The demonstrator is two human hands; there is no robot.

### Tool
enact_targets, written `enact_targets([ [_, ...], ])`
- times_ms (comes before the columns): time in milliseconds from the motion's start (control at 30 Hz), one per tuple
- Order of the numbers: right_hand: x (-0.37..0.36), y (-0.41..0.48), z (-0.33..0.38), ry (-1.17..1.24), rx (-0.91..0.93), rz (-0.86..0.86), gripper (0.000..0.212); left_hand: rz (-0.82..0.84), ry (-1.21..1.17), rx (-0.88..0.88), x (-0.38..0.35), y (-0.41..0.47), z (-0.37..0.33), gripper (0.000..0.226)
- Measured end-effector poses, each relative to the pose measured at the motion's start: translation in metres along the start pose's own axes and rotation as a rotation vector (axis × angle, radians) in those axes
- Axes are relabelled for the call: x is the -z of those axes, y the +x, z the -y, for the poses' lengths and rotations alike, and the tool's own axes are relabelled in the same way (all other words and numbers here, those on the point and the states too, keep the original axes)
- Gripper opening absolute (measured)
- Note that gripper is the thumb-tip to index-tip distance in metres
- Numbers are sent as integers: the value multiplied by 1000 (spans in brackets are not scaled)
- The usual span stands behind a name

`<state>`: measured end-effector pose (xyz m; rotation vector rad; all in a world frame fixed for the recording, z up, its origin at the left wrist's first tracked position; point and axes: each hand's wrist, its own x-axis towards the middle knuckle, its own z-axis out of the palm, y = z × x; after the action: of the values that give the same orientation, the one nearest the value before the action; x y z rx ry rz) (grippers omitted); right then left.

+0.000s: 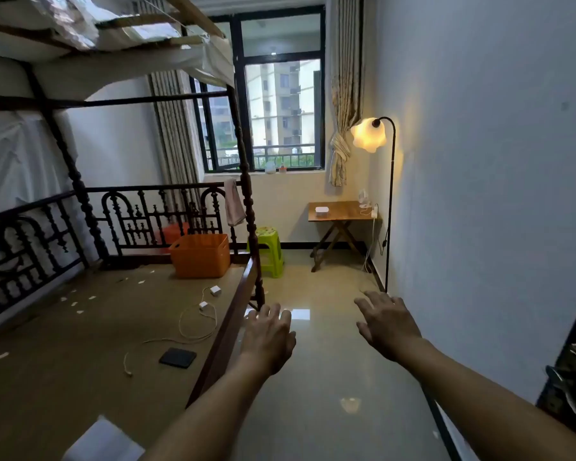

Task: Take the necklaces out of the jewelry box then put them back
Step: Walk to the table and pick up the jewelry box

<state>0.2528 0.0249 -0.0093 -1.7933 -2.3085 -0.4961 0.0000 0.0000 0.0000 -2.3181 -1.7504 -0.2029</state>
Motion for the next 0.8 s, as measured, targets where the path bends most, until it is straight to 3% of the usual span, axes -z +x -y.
enact_targets([
  [400,-98,177,-31,-7,109,71,49,25,-3,42,-87,174,44,38],
  [800,-206,431,-89,-79,35,149,40,57,20,-47,-147,453,117,34],
])
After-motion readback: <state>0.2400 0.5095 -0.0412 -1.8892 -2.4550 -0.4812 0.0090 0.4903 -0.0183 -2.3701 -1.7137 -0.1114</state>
